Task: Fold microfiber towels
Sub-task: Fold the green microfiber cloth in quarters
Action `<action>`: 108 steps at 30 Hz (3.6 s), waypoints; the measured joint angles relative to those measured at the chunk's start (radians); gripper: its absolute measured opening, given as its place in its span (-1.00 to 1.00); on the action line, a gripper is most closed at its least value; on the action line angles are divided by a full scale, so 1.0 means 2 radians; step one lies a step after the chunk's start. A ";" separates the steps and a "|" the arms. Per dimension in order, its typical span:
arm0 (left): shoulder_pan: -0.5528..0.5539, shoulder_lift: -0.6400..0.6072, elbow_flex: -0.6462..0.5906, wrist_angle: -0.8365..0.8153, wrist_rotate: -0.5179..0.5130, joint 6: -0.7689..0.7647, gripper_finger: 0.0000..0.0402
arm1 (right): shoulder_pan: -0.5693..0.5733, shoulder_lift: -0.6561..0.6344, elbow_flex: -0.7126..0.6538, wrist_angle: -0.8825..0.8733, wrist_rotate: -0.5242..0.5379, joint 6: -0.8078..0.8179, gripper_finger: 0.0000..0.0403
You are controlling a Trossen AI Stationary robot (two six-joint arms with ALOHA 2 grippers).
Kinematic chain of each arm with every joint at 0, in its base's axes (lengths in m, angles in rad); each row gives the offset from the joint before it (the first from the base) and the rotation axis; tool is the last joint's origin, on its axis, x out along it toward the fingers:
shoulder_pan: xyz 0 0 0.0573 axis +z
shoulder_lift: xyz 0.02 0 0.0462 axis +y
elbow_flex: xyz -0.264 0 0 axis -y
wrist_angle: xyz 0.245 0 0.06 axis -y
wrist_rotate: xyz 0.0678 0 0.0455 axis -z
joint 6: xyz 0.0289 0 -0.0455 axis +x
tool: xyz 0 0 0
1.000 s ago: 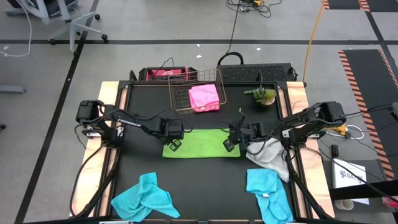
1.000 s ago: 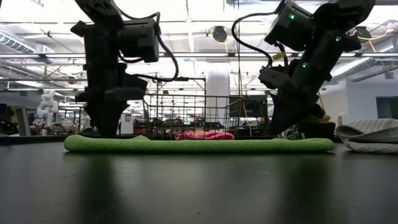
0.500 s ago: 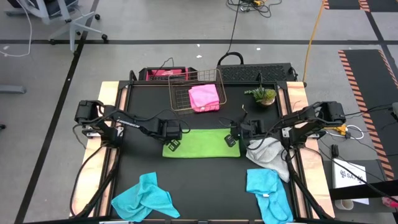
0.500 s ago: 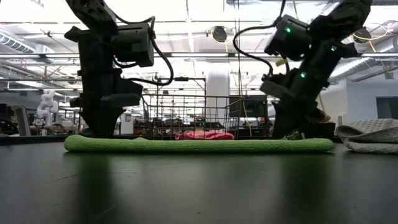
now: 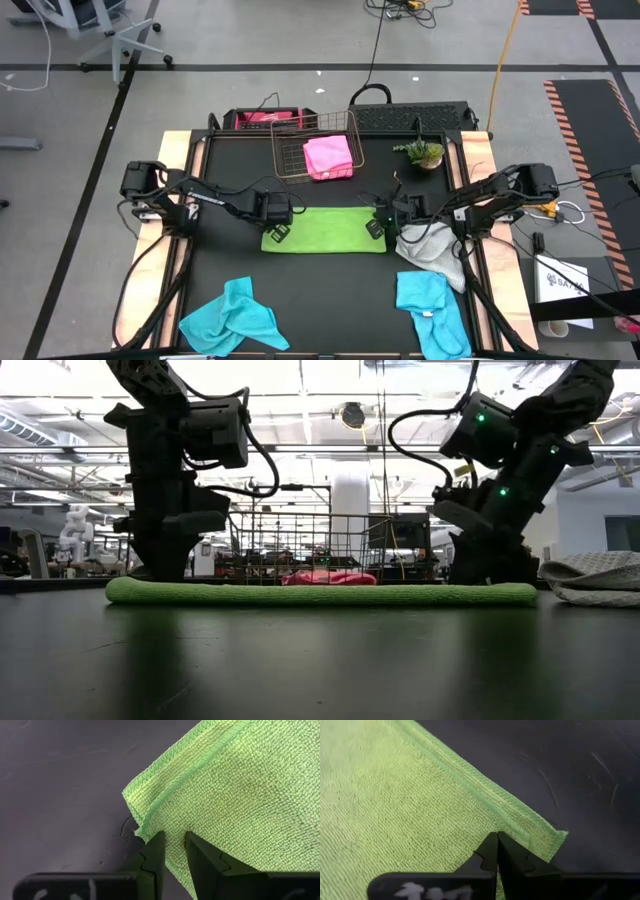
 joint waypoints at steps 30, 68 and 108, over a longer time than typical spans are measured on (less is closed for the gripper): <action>-0.006 -0.048 0.033 -0.006 -0.055 0.025 -0.60 | 0.000 -0.150 -0.003 -0.050 -0.071 -0.037 -0.93; -0.009 -0.048 0.033 -0.008 -0.049 -0.029 -0.60 | -0.042 -0.149 -0.106 0.075 -0.111 0.040 -0.16; -0.101 -0.037 0.034 -0.001 -0.018 -0.109 -0.60 | -0.030 -0.046 -0.106 0.206 -0.160 0.072 -0.97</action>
